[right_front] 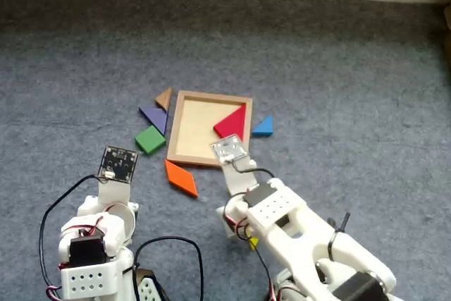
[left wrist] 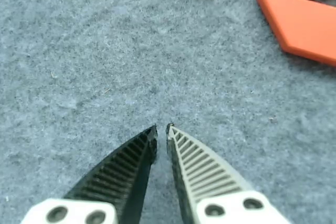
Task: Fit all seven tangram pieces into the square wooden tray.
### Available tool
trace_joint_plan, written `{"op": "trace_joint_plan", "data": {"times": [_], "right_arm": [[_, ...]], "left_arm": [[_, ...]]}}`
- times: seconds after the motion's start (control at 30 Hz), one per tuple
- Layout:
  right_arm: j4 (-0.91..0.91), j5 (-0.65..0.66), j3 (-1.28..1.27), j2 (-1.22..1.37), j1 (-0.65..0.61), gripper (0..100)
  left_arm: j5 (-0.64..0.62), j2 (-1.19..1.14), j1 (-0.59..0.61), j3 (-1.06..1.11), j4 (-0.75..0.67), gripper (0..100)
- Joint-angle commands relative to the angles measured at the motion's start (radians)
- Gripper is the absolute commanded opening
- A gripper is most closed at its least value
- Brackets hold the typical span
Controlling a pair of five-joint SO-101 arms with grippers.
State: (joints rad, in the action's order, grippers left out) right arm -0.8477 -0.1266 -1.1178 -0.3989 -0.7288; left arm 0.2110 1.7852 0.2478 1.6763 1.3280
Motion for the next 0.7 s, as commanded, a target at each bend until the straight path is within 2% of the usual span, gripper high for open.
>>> {"op": "trace_joint_plan", "data": {"times": [0.0,0.07,0.27,0.5,0.67], "right_arm": [[-0.019,-0.012,0.056,0.073,0.016,35.3],[-0.019,-0.009,0.056,0.073,0.016,33.7],[-0.018,-0.006,0.058,0.073,0.016,18.4],[-0.019,0.011,0.061,0.062,0.019,18.4],[-0.019,0.055,0.042,-0.064,0.018,18.2]], "left_arm": [[-0.006,0.027,-0.007,0.019,0.006,6],[-0.006,0.027,-0.007,0.019,0.006,6],[-0.006,0.027,-0.007,0.019,0.006,6],[-0.006,0.027,-0.007,0.019,0.006,6],[-0.006,0.027,-0.007,0.019,0.006,6]]}}
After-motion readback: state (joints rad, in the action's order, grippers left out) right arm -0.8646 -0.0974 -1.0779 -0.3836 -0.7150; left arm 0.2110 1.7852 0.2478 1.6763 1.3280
